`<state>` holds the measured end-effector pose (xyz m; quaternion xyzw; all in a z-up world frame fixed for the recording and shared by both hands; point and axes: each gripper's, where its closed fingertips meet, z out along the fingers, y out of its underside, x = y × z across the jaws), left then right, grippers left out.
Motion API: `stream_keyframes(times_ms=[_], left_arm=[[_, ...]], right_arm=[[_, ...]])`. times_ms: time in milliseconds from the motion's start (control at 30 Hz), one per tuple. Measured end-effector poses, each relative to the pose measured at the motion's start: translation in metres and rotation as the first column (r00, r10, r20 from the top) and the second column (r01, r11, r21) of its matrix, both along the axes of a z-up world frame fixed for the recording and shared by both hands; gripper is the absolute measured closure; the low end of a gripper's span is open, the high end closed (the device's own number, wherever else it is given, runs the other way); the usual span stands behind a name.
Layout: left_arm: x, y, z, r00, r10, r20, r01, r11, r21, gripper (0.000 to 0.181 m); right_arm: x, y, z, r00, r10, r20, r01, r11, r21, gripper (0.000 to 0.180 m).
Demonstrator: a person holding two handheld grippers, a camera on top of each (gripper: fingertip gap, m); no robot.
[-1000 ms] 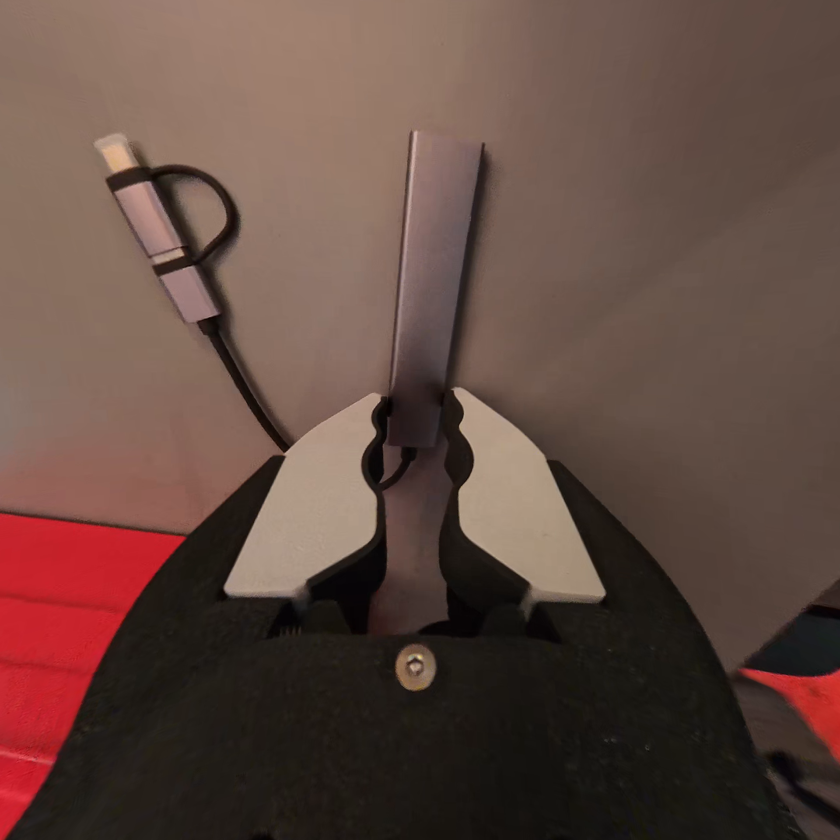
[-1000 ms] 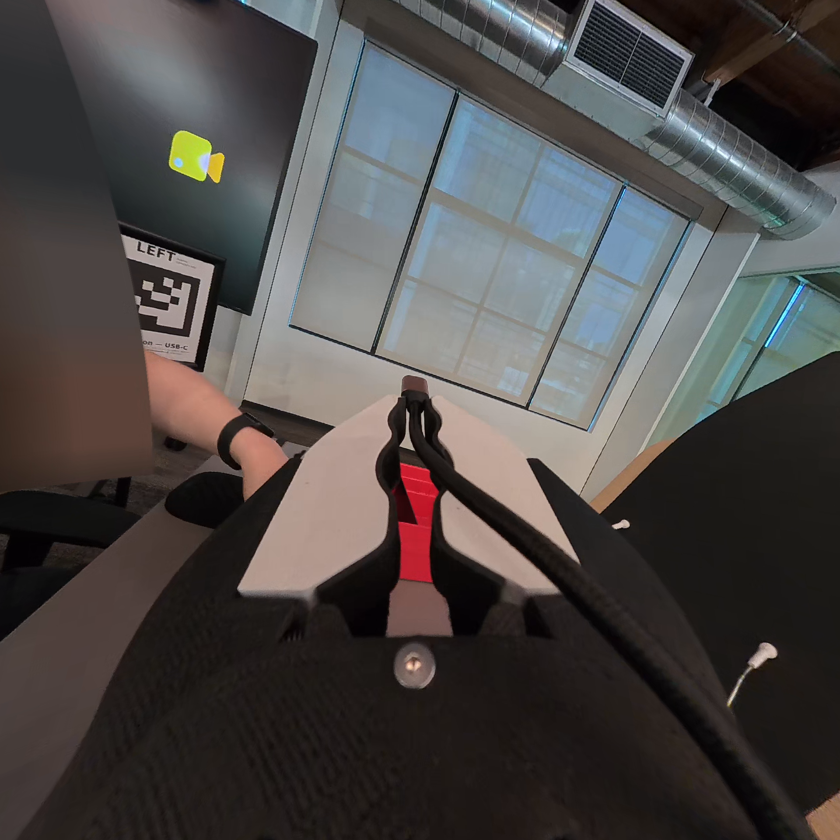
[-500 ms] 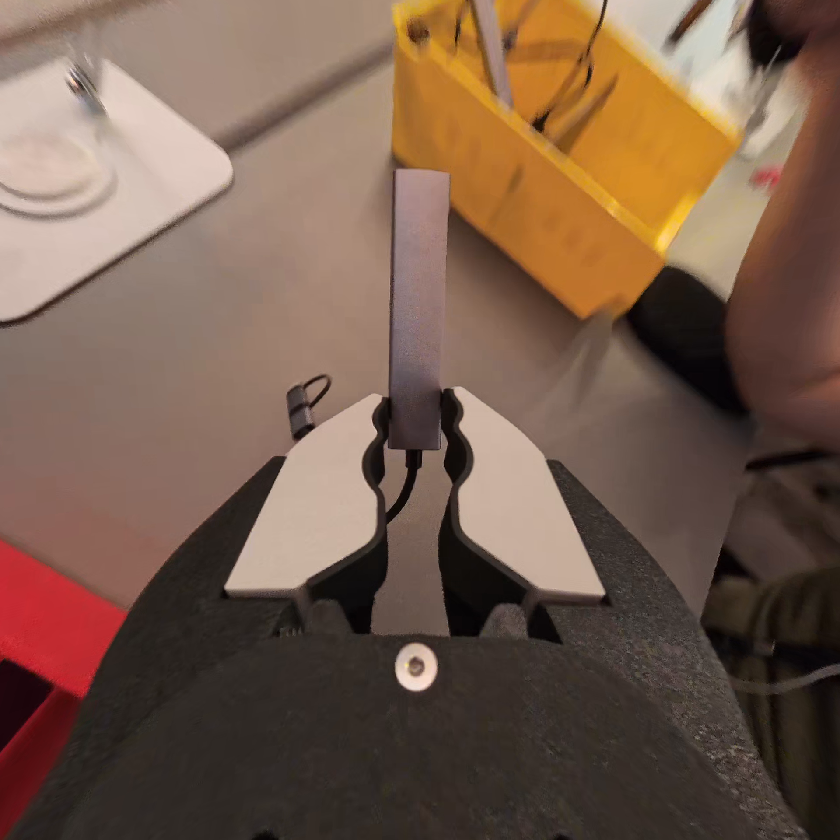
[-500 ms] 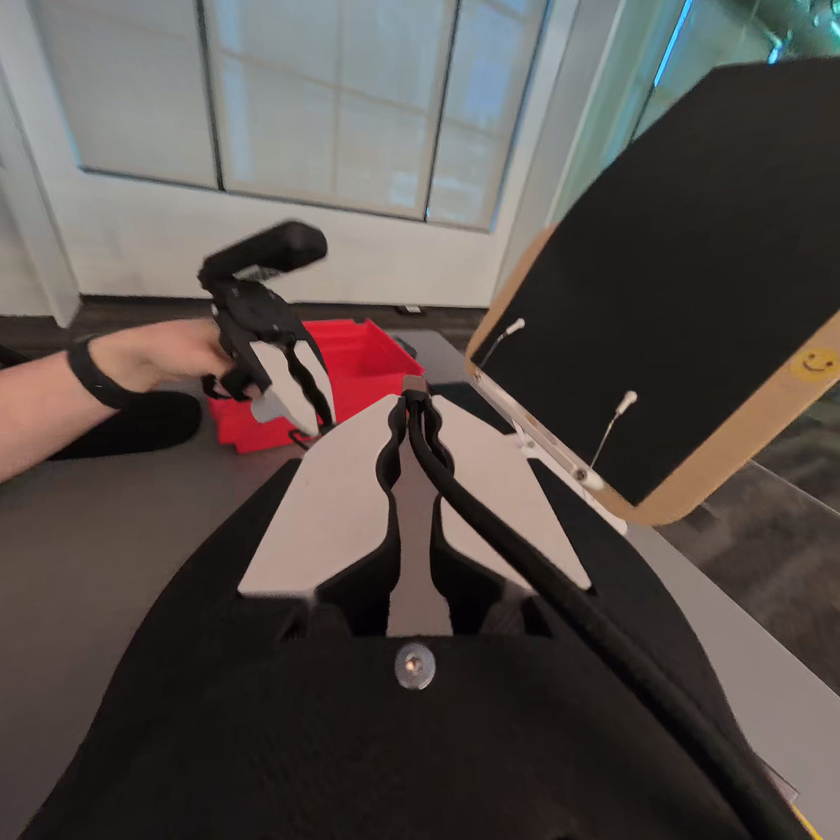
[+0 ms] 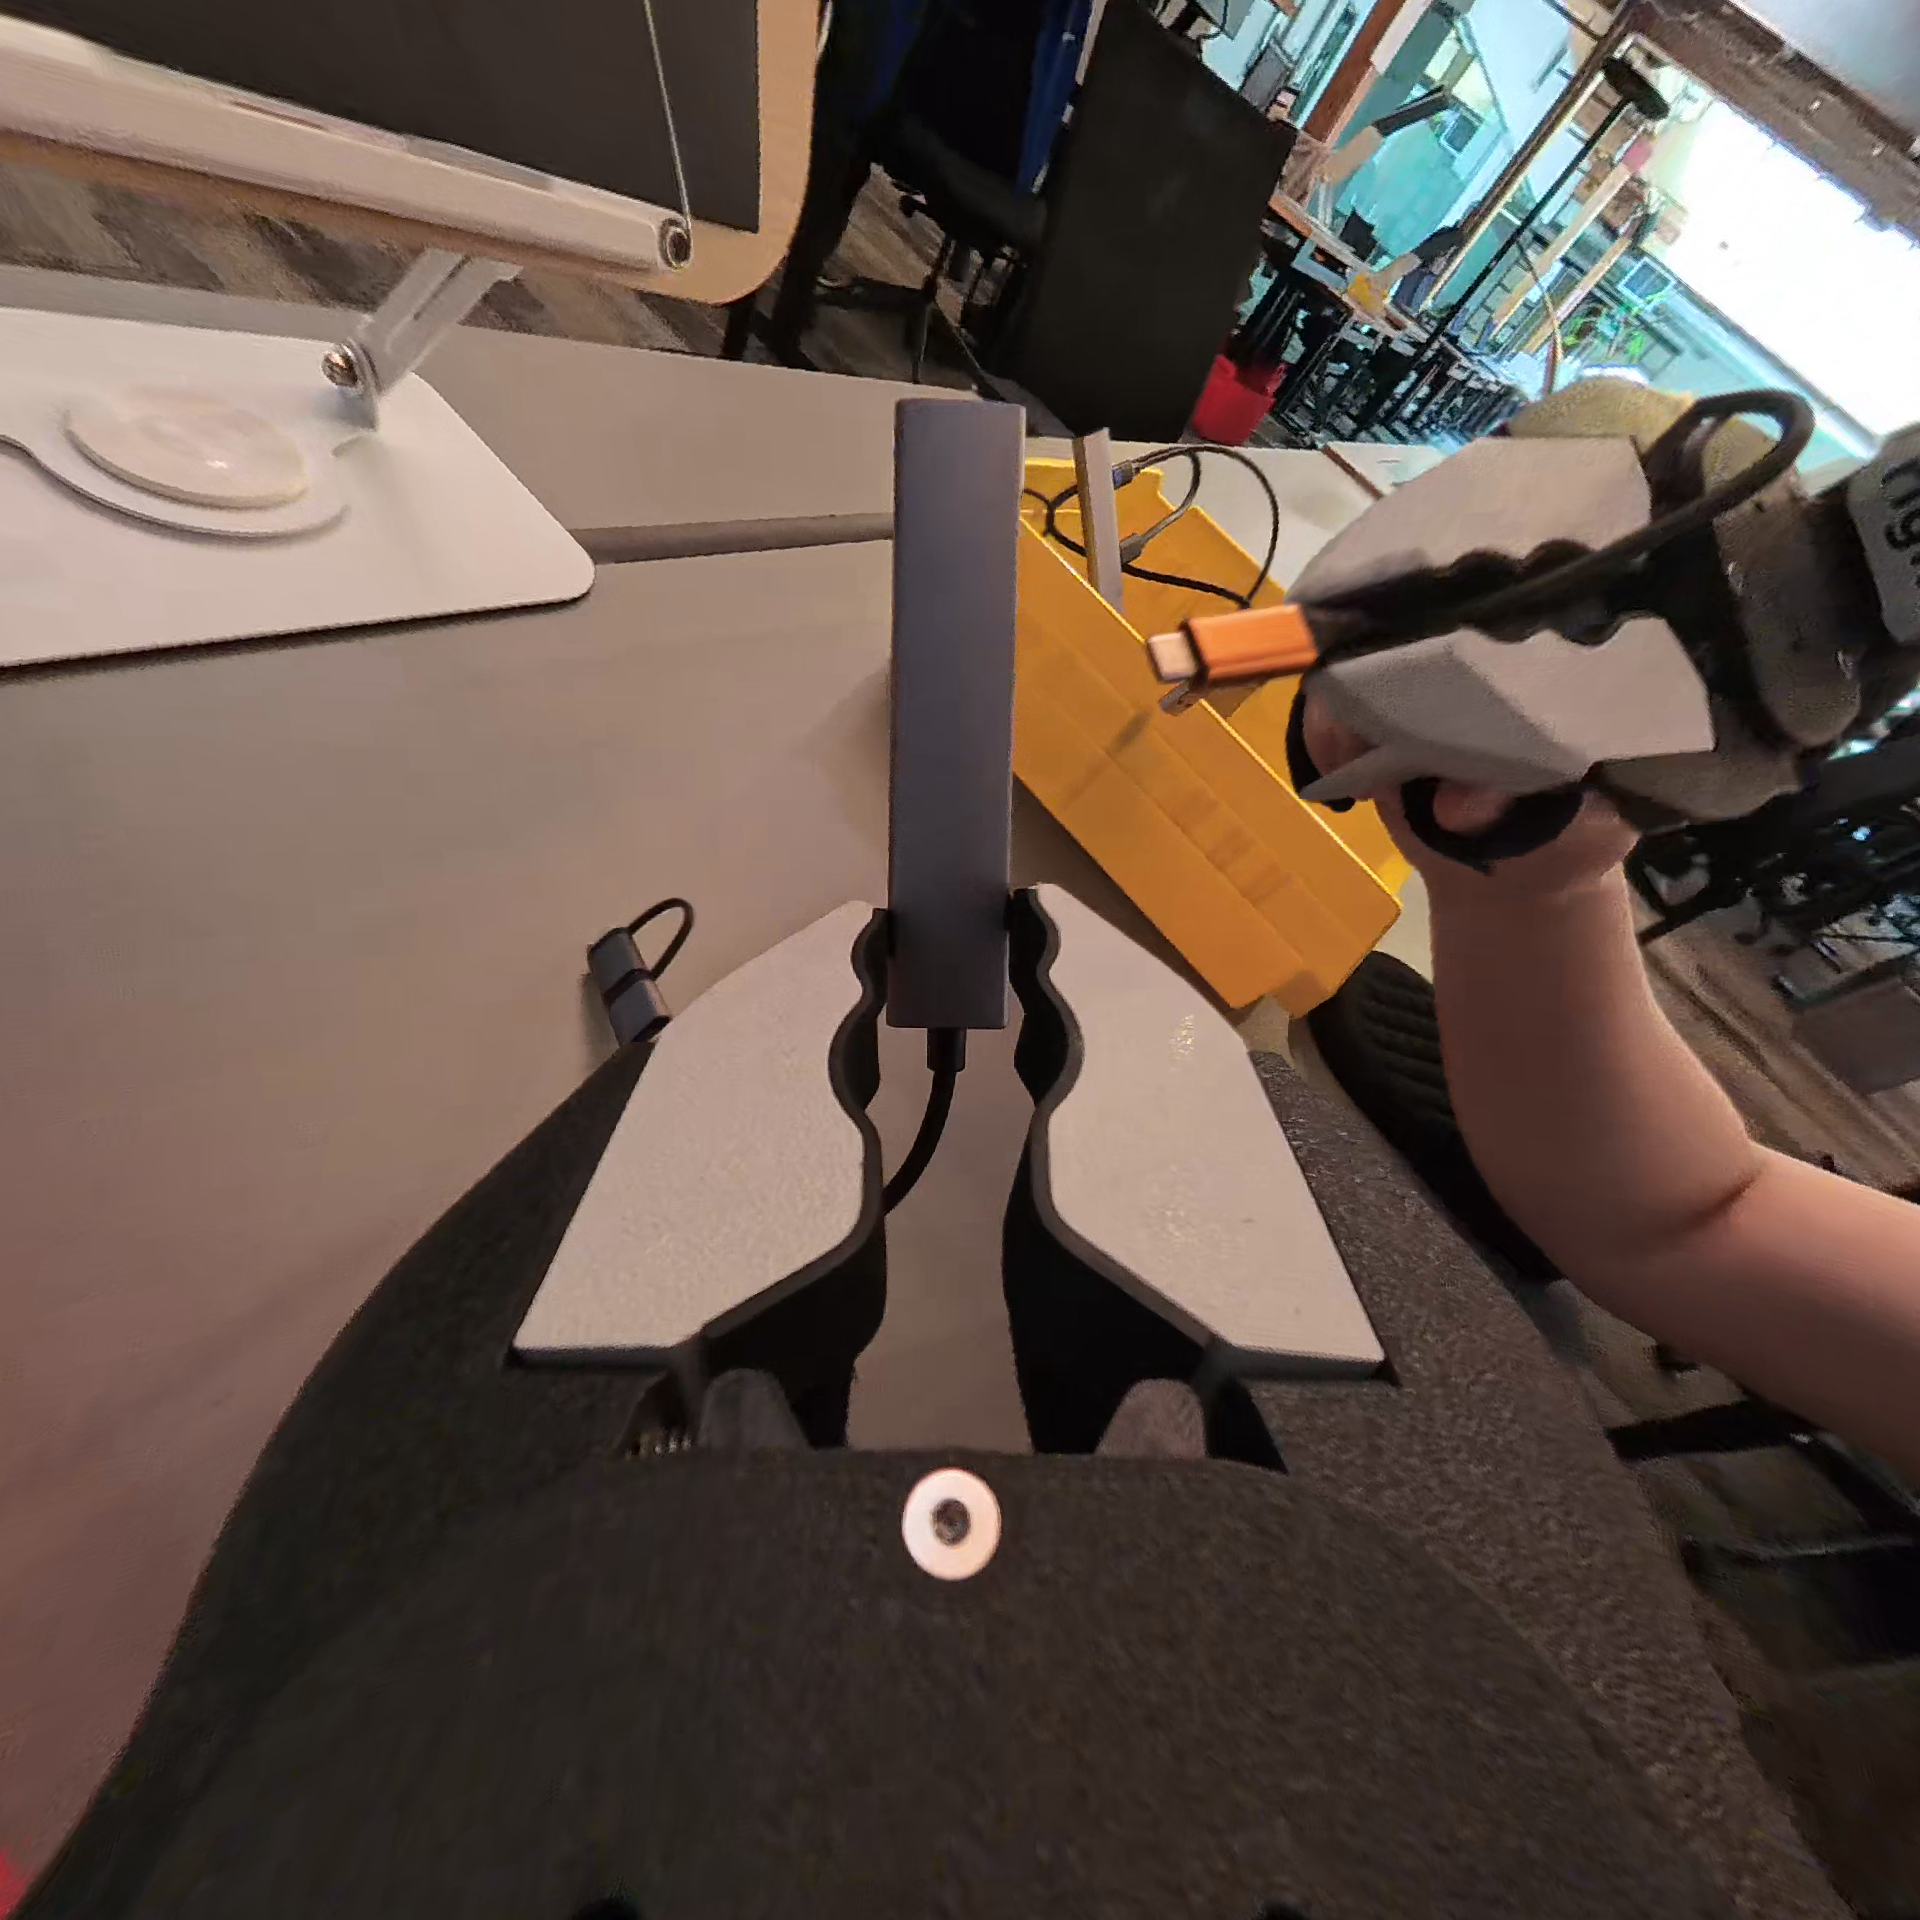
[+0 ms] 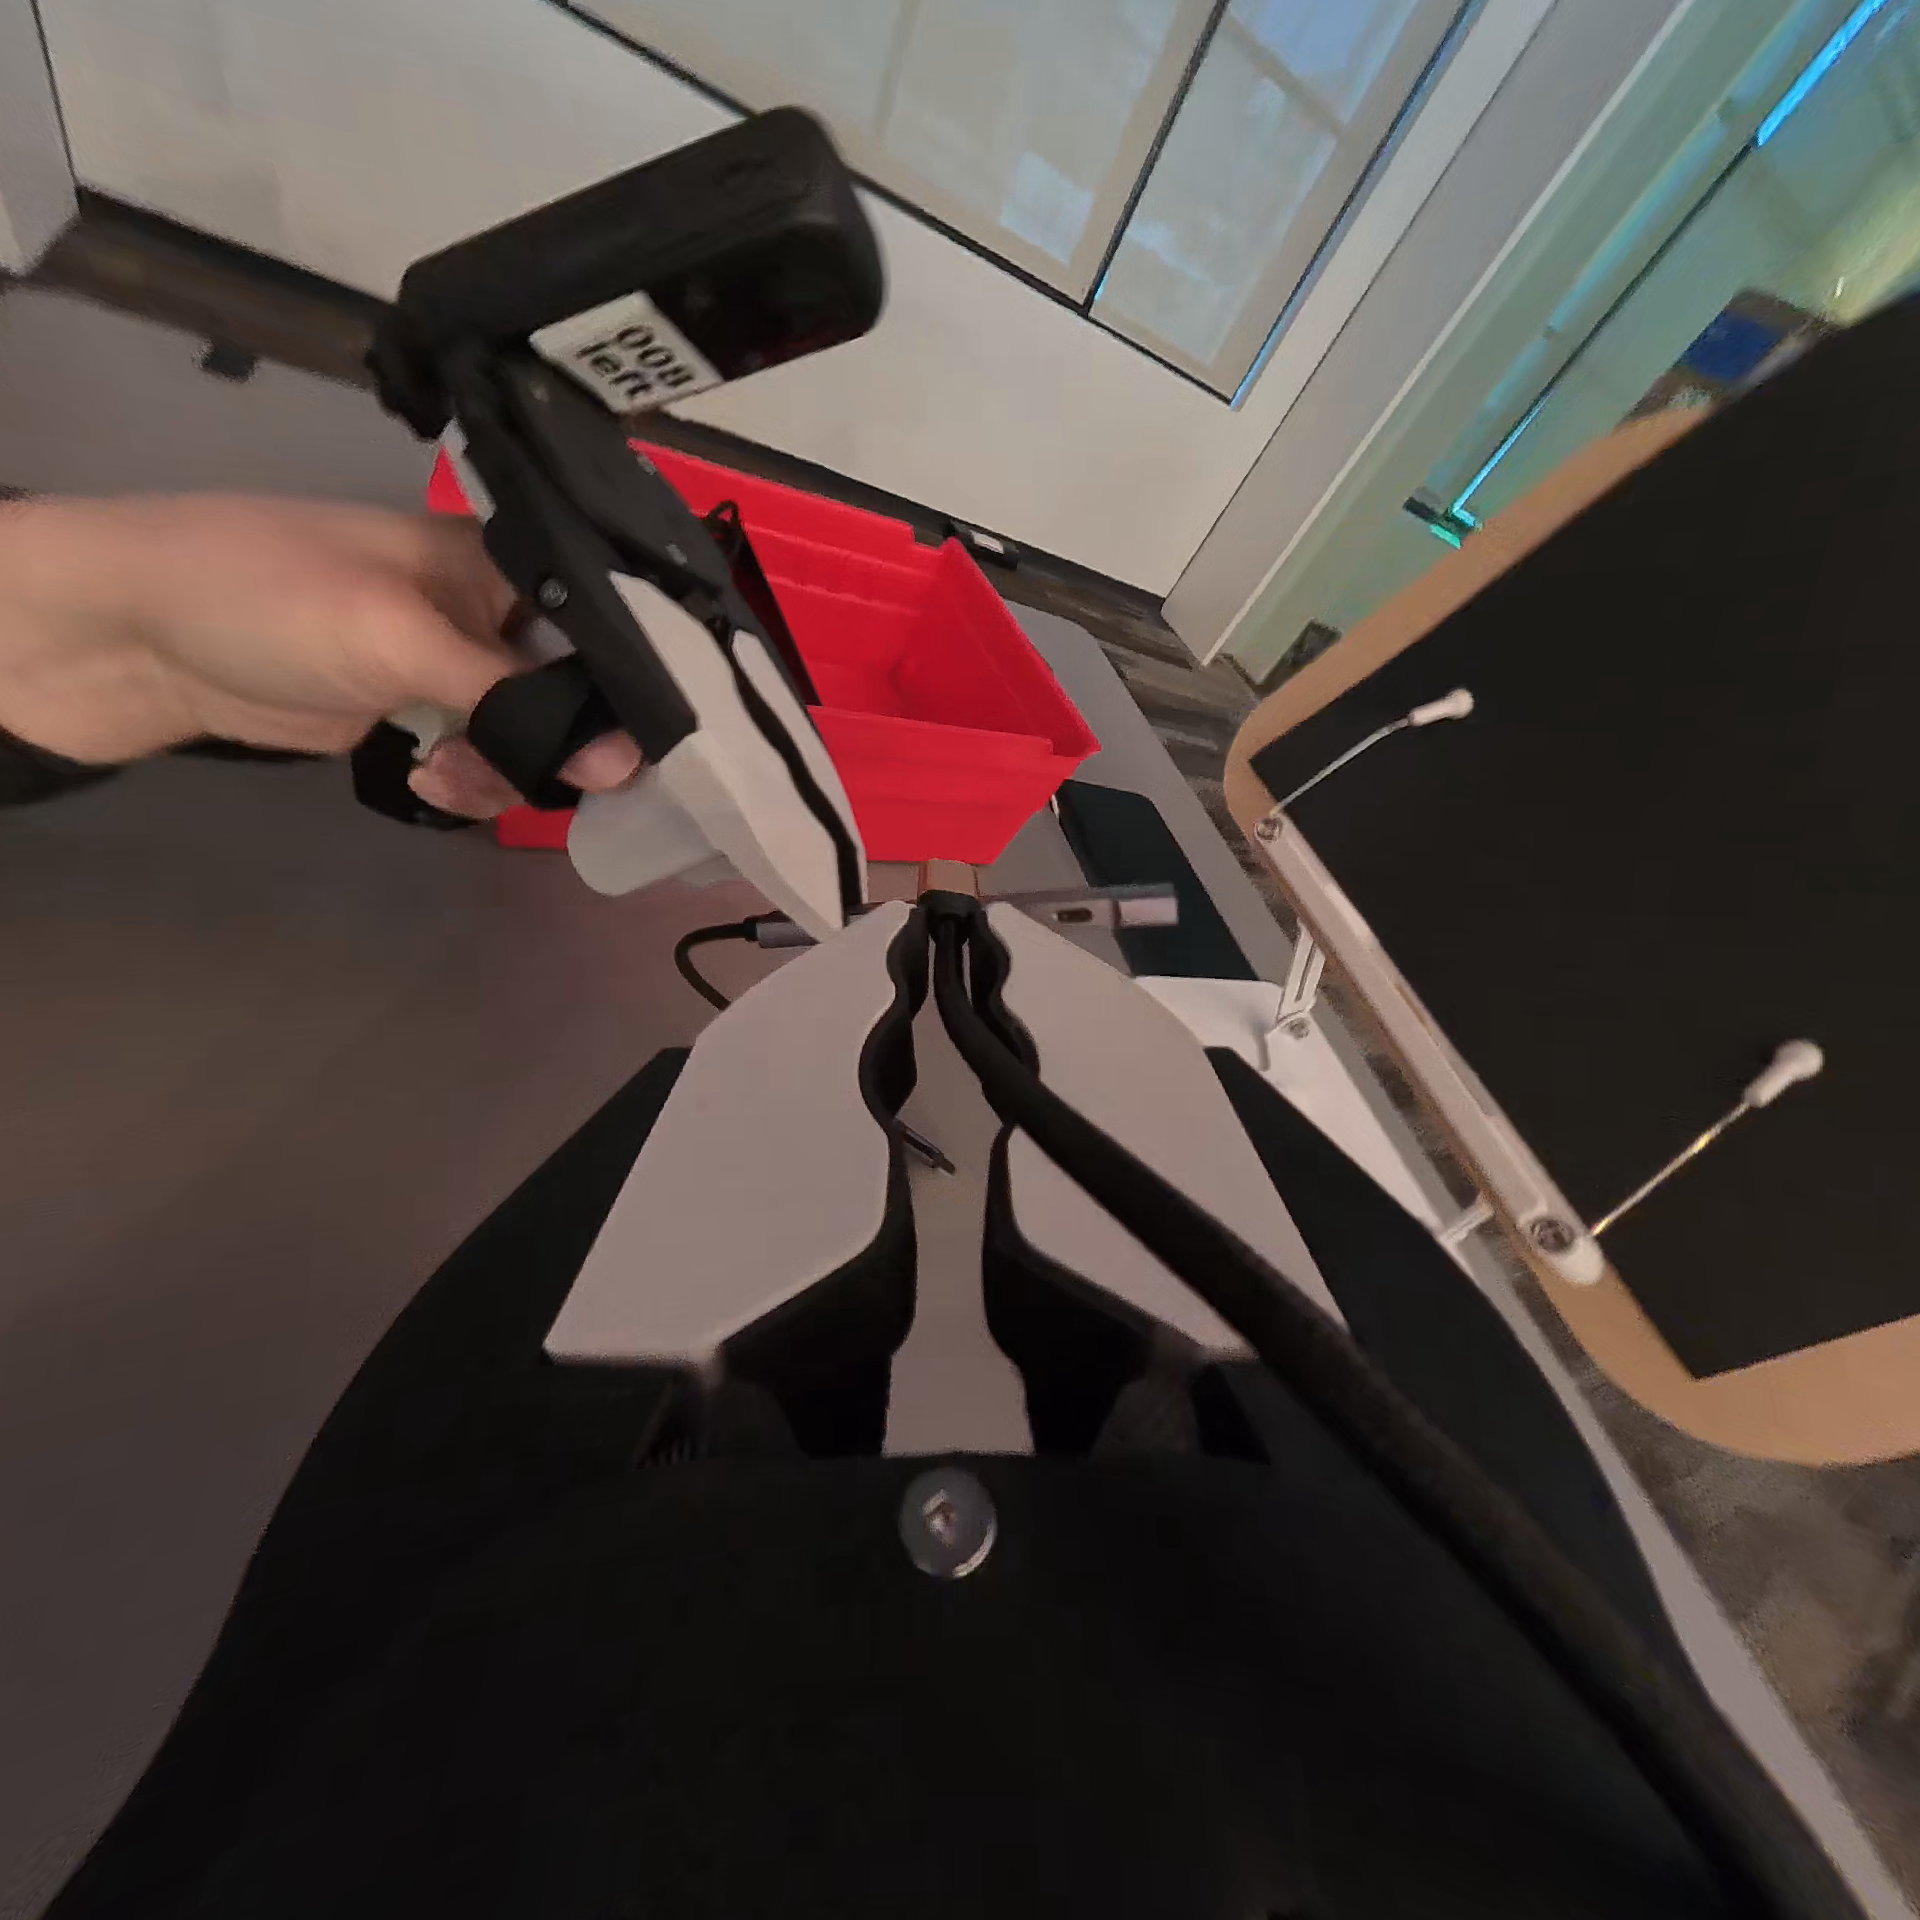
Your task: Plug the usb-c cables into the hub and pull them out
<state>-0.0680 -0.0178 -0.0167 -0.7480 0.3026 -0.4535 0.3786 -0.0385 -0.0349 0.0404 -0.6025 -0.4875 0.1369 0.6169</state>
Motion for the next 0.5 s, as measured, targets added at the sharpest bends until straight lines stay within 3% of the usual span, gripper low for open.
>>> stream_keyframes(times_ms=[133, 233, 500], left_arm=[[-0.006, 0.003, -0.004, 1.000, 0.028, -0.011, -0.028, 1.000, -0.006, 0.159], [-0.009, 0.005, -0.004, 0.999, 0.036, 0.007, -0.036, 0.999, -0.018, 0.159], [-0.022, 0.012, -0.010, 0.995, 0.102, -0.007, -0.102, 0.994, -0.050, 0.159]], right_arm=[[-0.007, -0.001, -0.007, 0.995, -0.018, 0.094, 0.006, 0.993, 0.121, 0.172], [-0.011, 0.001, -0.017, 0.990, -0.037, 0.135, 0.020, 0.992, 0.123, 0.171], [-0.024, 0.003, -0.021, 0.994, -0.093, -0.058, 0.105, 0.958, 0.265, 0.172]])
